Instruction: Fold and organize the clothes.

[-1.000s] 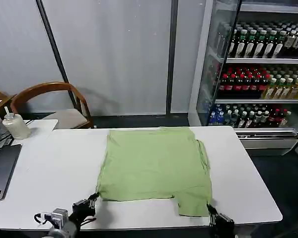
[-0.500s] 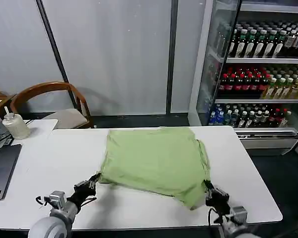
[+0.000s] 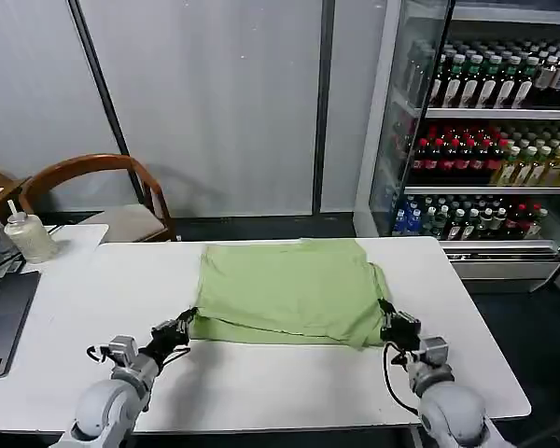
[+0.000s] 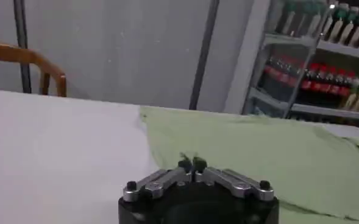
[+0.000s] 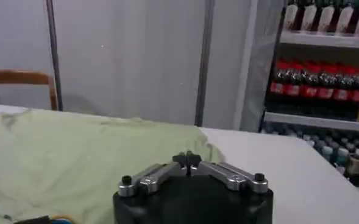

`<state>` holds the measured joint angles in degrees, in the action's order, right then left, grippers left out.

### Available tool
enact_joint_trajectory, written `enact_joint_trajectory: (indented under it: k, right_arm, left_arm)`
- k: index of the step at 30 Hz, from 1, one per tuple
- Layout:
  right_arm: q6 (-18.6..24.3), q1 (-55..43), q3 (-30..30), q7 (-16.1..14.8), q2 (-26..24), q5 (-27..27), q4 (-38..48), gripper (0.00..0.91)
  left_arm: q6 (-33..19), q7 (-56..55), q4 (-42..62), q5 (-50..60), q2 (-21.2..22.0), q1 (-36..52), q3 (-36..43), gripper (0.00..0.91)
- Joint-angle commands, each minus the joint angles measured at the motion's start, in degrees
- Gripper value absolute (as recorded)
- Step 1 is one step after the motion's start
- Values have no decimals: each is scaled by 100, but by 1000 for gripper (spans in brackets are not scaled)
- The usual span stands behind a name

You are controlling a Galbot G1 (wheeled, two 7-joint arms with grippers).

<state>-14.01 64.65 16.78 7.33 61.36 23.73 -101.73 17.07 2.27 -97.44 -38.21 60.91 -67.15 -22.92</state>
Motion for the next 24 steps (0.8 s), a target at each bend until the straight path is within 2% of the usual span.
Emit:
enact_joint_trajectory:
  k: [1,9,24]
  right_arm:
    - [17,-486,-157,-17,44,-46,462,0]
    - [135,-671,-249,-18,195,-338,728,0]
    - [177,-912,-268,54,277,-465,1025,0]
  left_arm:
    - [-58,117,637,-39,13,519,194,20]
    - [-157,206,923,-57,-43,760,298,20]
    - [-290,308,1179,-80,-13,1011,417,20]
